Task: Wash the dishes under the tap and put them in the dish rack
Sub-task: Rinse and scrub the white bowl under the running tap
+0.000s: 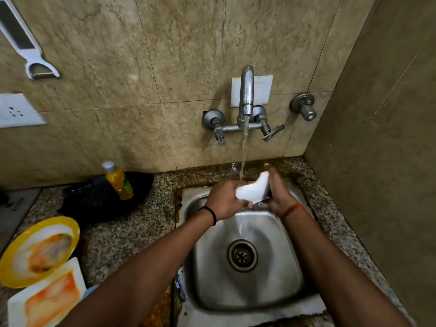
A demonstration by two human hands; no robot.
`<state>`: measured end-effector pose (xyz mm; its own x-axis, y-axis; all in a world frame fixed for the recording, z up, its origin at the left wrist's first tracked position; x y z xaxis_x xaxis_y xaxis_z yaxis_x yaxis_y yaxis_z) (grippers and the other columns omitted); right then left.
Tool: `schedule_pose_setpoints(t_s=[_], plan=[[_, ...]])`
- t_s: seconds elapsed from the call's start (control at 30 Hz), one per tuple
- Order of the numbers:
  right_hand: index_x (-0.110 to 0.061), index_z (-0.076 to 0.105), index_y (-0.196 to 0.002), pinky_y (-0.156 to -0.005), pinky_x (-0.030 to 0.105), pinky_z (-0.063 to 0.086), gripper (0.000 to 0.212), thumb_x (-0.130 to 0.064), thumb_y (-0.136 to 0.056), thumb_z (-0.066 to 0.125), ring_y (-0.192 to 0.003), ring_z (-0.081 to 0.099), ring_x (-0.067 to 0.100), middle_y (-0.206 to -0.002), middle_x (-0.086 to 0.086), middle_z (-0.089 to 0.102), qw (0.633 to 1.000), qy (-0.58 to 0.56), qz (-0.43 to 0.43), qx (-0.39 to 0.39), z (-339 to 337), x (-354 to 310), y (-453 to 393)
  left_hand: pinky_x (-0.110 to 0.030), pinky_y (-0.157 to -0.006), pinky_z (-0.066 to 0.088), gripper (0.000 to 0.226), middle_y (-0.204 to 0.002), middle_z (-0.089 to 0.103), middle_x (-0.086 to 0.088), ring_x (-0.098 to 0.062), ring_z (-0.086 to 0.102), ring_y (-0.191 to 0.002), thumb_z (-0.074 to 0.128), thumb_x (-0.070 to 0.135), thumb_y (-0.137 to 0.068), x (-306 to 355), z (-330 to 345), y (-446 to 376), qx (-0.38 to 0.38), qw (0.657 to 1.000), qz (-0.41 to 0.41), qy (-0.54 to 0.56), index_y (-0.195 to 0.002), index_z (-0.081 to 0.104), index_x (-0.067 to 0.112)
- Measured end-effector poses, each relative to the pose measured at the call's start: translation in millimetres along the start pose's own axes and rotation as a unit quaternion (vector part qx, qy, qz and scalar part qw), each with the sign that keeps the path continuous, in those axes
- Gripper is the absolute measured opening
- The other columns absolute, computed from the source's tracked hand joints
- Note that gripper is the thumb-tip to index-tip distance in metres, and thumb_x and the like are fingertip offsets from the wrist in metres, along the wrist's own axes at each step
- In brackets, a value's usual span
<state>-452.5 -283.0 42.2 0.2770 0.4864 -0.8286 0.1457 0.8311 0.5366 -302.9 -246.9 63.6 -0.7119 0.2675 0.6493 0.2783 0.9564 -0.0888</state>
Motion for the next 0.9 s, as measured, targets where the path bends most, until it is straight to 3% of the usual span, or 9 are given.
schedule_pose_setpoints(t_s=[0.07, 0.17, 0.23, 0.3, 0.4, 0.5, 0.6, 0.77, 0.9], plan=[[-0.011, 0.059, -0.123, -0.105, 0.048, 0.044, 0.048, -0.049, -0.094, 0.048, -0.119, 0.056, 0.032, -0.129, 0.017, 0.059, 0.974, 0.16, -0.14, 0.077, 12, -5, -2, -0.035, -0.086, 0.053, 0.05, -0.107, 0.072, -0.002, -0.021, 0.066, -0.096, 0.084, 0.025, -0.065, -4, 6, -3, -0.018, 0.983, -0.084, 0.16, -0.113, 0.069, 0.018], [-0.017, 0.054, -0.132, -0.115, 0.048, 0.028, 0.044, -0.041, -0.097, 0.045, -0.138, 0.036, 0.028, -0.144, 0.008, 0.048, 0.803, 0.441, -0.393, 0.078, 29, -4, 10, -0.045, -0.086, 0.052, 0.028, -0.101, 0.072, -0.011, -0.022, 0.065, -0.092, 0.077, 0.012, -0.072, 0, 8, -7, -0.013, 0.958, -0.12, 0.262, -0.099, 0.07, 0.009], [-0.017, 0.065, -0.116, -0.112, 0.05, 0.028, 0.039, -0.04, -0.098, 0.039, -0.13, 0.044, 0.027, -0.128, 0.007, 0.059, 0.696, 0.546, -0.462, 0.064, 39, -6, 15, -0.048, -0.085, 0.052, 0.015, -0.098, 0.072, -0.016, -0.024, 0.064, -0.091, 0.071, 0.014, -0.074, 3, 6, -8, -0.013, 0.951, -0.119, 0.284, -0.089, 0.068, 0.014], [-0.016, 0.07, -0.097, -0.102, 0.044, 0.036, 0.041, -0.042, -0.097, 0.038, -0.11, 0.055, 0.025, -0.104, 0.006, 0.067, 0.663, 0.56, -0.492, 0.066, 43, -16, 15, -0.041, -0.082, 0.054, 0.022, -0.098, 0.073, -0.008, -0.02, 0.067, -0.093, 0.073, 0.009, -0.072, 3, 0, -9, -0.012, 0.941, -0.125, 0.315, -0.09, 0.068, 0.02], [-0.015, 0.067, -0.083, -0.086, 0.038, 0.045, 0.045, -0.045, -0.095, 0.037, -0.092, 0.058, 0.023, -0.086, 0.004, 0.067, 0.713, 0.505, -0.486, 0.004, 38, -33, 5, -0.018, -0.067, 0.053, 0.035, -0.093, 0.072, 0.008, -0.004, 0.068, -0.081, 0.076, 0.003, -0.072, -2, -8, -10, -0.006, 0.92, -0.135, 0.367, -0.1, 0.069, 0.024], [-0.011, 0.067, -0.097, -0.091, 0.04, 0.049, 0.039, -0.036, -0.098, 0.037, -0.098, 0.061, 0.023, -0.101, 0.008, 0.068, 0.844, 0.339, -0.412, -0.048, 34, -33, -10, -0.038, -0.082, 0.056, 0.042, -0.108, 0.071, -0.008, -0.026, 0.068, -0.093, 0.073, 0.003, -0.076, -5, -15, -6, 0.012, 0.874, -0.175, 0.452, -0.116, 0.065, 0.012], [-0.011, 0.065, -0.111, -0.1, 0.045, 0.048, 0.044, -0.045, -0.1, 0.04, -0.105, 0.06, 0.023, -0.114, 0.01, 0.067, 0.959, 0.129, -0.251, -0.006, 39, -16, -14, -0.045, -0.081, 0.055, 0.039, -0.109, 0.07, -0.013, -0.03, 0.067, -0.091, 0.067, 0.002, -0.082, -10, -18, -4, 0.036, 0.802, -0.203, 0.561, -0.12, 0.063, 0.01], [-0.021, 0.067, -0.11, -0.096, 0.044, 0.05, 0.058, -0.068, -0.088, 0.042, -0.102, 0.062, 0.028, -0.113, 0.005, 0.068, 0.988, 0.059, -0.109, 0.096, 41, 13, -12, -0.042, -0.067, 0.059, 0.027, -0.098, 0.074, -0.009, -0.025, 0.071, -0.082, 0.062, 0.007, -0.087, -14, -17, -2, 0.044, 0.717, -0.234, 0.655, -0.113, 0.064, 0.013], [-0.018, 0.063, -0.123, -0.095, 0.05, 0.051, 0.055, -0.06, -0.09, 0.048, -0.11, 0.063, 0.034, -0.122, 0.011, 0.067, 0.989, -0.128, 0.001, -0.074, 18, 34, -13, -0.049, -0.074, 0.057, 0.034, -0.111, 0.069, -0.017, -0.034, 0.068, -0.095, 0.057, 0.017, -0.091, -23, -19, -4, 0.023, 0.675, -0.251, 0.694, -0.124, 0.058, 0.007]])
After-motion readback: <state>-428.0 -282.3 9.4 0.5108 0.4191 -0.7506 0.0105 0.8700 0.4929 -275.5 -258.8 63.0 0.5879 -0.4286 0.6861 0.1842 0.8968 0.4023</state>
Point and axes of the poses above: each hand's wrist, its own y-axis away from the middle knuckle, its own z-axis out of the palm, x = y × z, the point moved 1 cm from there along -y, towards the middle knuckle
